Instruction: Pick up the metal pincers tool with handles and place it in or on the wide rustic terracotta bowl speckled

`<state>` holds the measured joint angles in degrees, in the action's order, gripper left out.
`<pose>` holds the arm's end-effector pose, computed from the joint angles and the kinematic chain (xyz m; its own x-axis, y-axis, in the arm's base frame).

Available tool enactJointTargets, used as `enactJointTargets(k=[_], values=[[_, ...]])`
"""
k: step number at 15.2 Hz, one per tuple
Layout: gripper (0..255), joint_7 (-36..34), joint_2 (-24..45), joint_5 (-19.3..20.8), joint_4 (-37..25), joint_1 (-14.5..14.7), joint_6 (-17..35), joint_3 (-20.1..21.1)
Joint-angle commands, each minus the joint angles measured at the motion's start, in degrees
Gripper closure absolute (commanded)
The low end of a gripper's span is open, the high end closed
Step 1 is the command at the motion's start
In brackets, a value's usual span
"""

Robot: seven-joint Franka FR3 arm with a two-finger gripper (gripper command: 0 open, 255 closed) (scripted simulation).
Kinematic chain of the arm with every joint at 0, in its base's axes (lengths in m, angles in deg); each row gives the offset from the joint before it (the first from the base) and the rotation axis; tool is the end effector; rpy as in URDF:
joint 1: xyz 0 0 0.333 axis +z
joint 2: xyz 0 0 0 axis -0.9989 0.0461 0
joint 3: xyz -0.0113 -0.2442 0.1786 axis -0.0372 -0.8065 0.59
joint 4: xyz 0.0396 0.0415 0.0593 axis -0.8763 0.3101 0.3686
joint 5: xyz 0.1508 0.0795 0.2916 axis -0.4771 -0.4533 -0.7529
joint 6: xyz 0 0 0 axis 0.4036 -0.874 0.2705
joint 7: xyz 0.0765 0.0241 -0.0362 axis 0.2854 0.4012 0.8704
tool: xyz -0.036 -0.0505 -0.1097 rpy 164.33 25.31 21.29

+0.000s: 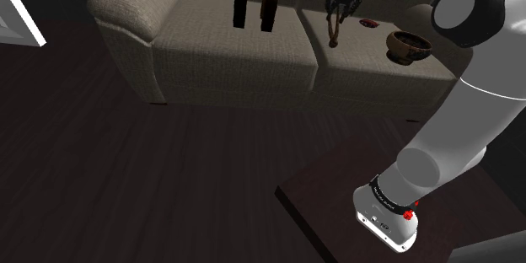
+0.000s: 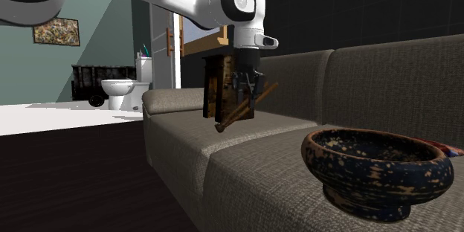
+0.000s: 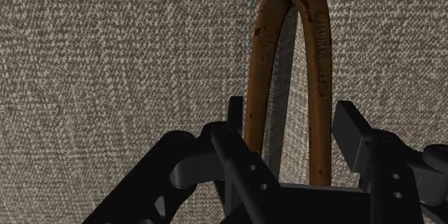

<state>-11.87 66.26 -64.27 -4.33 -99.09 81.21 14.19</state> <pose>0.5242 -0.2131 0.5436 0.8374 -0.5466 -0.0050 -0.5460 -0.8360 -0.0550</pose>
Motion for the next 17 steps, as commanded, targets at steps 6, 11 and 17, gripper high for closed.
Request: enactJointTargets(k=[6, 11, 17], values=[[255, -0.1, 1.7, -0.4, -7.8, -0.5, -6.2, -0.1], [255, -0.2, 3.5, -0.9, -14.4, -1.0, -11.0, -0.2], [255, 4.5, 0.8, -0.6, -12.1, -3.9, -11.7, -1.9]])
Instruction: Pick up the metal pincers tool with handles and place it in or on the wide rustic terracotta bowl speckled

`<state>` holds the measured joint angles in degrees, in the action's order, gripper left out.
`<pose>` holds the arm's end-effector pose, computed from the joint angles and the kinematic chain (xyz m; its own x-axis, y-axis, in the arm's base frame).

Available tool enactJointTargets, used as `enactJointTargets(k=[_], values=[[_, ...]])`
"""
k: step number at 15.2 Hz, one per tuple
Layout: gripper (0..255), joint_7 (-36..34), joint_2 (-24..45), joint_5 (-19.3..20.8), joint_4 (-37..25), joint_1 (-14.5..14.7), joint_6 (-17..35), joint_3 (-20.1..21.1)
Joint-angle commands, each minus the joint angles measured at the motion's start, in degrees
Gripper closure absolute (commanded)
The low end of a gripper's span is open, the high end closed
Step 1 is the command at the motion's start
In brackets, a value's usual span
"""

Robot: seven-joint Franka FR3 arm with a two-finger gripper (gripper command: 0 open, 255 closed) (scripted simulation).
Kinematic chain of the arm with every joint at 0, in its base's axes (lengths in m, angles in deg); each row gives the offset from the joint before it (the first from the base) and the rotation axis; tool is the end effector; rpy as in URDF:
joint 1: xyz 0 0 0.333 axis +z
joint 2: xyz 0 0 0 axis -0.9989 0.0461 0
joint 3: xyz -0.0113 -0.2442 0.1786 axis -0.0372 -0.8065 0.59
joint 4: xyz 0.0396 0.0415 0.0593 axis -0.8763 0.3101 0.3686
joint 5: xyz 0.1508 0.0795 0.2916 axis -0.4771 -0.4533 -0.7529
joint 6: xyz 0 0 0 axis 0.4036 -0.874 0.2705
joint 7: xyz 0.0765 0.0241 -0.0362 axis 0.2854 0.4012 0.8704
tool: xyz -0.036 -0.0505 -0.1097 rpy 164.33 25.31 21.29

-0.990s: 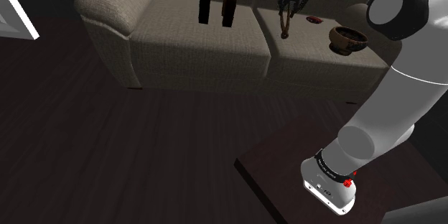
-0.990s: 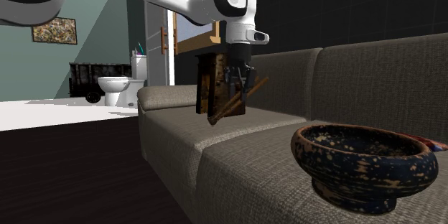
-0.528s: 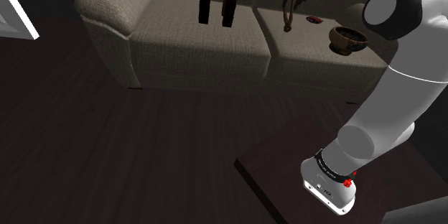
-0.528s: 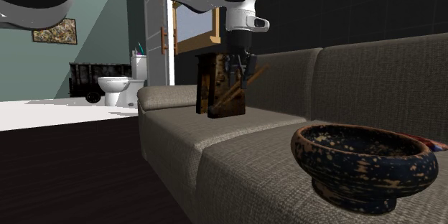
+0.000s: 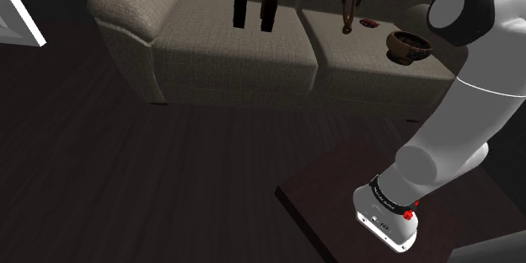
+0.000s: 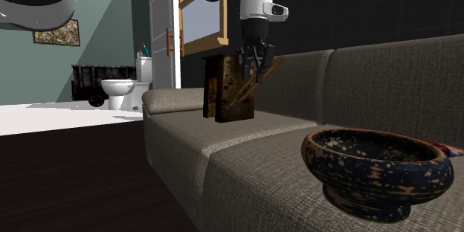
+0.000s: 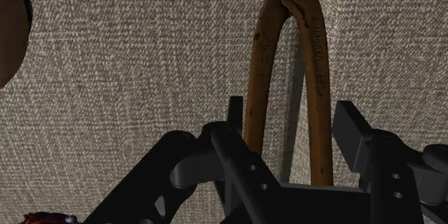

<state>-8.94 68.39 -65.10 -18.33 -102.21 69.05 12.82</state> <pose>0.5027 -0.2380 0.6057 0.8368 -0.5474 -0.0050 -0.5468 -0.8354 -0.0546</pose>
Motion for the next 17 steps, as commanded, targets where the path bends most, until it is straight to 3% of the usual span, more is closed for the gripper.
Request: enactJointTargets(k=[1, 9, 17], values=[[255, 2.7, -2.0, 0.3, 2.7, -1.5, 0.6, -1.0], [255, 12.8, -4.8, 0.5, 6.3, -7.4, 0.6, -5.0], [255, 23.7, -3.2, -0.7, 3.9, -14.4, -1.0, -9.3]])
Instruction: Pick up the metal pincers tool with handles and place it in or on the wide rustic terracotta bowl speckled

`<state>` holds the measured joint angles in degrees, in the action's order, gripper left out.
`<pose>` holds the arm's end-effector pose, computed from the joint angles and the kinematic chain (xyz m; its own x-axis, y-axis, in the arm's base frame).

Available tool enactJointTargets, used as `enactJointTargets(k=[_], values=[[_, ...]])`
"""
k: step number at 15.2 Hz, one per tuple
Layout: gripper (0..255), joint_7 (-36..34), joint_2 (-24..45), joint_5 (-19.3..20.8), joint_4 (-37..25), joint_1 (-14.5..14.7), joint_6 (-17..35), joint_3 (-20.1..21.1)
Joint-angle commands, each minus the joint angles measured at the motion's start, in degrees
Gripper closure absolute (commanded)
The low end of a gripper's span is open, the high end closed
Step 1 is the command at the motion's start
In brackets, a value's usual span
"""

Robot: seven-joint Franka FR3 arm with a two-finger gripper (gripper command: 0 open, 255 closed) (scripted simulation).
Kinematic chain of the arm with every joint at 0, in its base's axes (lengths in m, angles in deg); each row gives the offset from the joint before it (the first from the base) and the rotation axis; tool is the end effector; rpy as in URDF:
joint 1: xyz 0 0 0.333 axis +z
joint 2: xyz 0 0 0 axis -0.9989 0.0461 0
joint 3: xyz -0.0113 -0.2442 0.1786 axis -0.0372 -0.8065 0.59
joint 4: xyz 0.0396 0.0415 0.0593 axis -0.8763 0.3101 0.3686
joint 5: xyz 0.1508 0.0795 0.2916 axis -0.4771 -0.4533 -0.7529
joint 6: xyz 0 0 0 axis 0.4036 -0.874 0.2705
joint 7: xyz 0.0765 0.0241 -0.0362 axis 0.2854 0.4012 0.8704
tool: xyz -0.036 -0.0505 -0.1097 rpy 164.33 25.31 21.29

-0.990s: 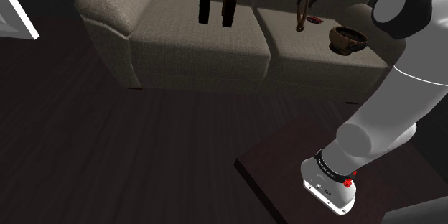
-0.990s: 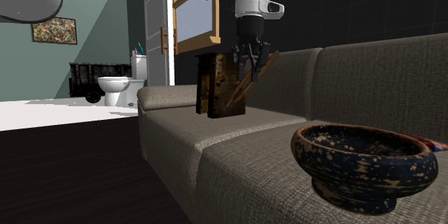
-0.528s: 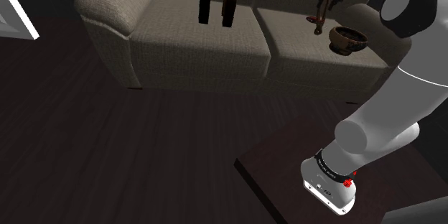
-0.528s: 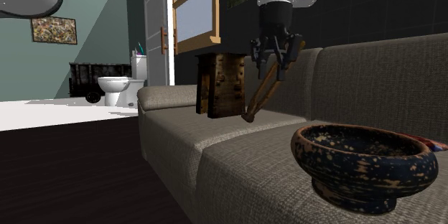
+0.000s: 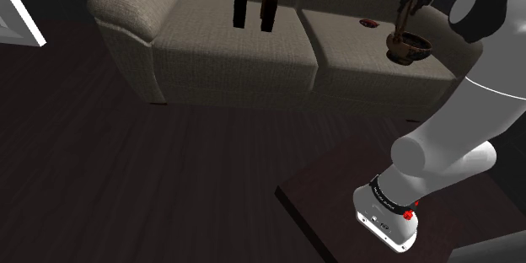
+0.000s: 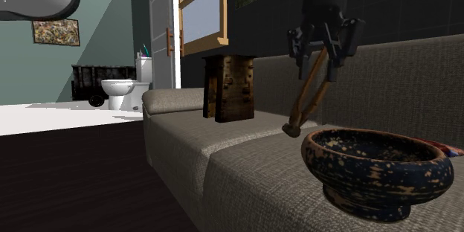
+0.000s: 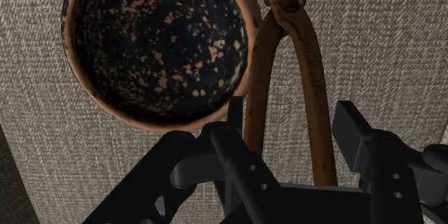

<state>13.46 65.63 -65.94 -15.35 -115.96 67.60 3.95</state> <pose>0.3668 -0.3932 0.6131 0.8364 -0.5481 -0.0048 -0.5475 -0.8350 -0.0548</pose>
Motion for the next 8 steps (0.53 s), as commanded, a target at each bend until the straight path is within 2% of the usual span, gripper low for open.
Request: enactJointTargets(k=[1, 6, 8], values=[[255, 2.7, 0.1, -0.2, 0.2, -1.6, 0.1, -1.0], [255, 9.8, 4.1, -2.2, -5.2, -7.3, -2.2, -3.4], [255, 10.5, 4.1, -2.3, -4.4, -7.7, -1.5, -3.6]])
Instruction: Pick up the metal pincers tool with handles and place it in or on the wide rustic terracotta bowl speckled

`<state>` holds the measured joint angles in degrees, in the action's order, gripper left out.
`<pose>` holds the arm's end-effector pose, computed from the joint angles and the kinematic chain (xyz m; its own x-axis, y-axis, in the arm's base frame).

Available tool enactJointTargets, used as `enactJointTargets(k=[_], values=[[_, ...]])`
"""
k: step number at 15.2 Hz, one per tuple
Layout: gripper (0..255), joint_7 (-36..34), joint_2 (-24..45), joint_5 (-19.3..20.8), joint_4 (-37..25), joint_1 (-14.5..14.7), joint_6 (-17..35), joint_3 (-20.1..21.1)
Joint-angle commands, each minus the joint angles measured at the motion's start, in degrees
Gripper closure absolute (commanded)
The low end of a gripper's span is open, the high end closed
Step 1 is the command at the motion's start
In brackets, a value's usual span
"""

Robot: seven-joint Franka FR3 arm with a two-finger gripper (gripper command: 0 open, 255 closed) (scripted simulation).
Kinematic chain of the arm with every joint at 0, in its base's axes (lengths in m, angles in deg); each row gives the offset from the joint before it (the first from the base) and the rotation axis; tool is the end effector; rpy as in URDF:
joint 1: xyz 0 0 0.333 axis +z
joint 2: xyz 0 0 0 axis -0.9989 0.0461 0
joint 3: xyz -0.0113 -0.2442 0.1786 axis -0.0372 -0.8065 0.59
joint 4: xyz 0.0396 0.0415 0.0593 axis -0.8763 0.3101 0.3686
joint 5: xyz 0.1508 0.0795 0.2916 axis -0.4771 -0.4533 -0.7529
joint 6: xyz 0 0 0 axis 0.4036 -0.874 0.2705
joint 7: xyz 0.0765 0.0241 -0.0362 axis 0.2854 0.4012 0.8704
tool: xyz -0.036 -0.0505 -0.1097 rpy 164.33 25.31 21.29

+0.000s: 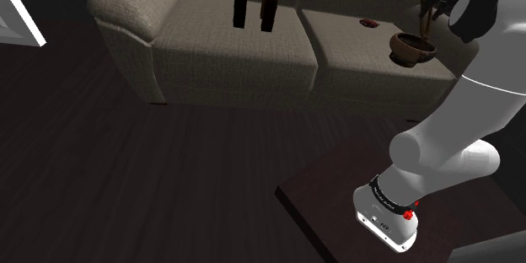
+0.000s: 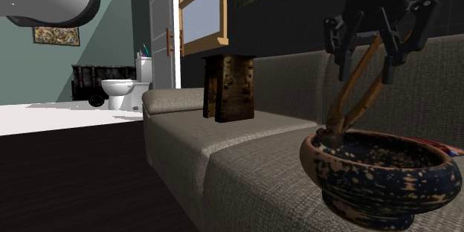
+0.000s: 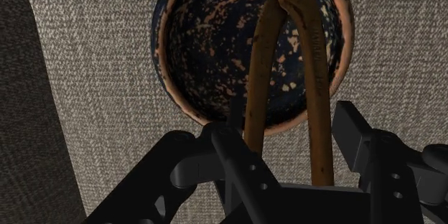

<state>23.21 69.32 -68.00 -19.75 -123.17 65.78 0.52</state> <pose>0.3102 -0.4537 0.6103 0.8367 -0.5477 -0.0053 -0.5471 -0.8353 -0.0549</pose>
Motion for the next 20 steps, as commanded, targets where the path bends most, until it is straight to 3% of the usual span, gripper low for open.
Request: enactJointTargets(k=[1, 14, 20], values=[[255, 0.7, -0.1, 0.1, 1.6, -0.2, 1.4, -0.2], [255, 0.5, -4.2, 2.0, 17.2, 1.9, 13.4, 0.2], [255, 0.5, -4.2, 2.0, 17.2, 1.9, 13.4, 0.2]])
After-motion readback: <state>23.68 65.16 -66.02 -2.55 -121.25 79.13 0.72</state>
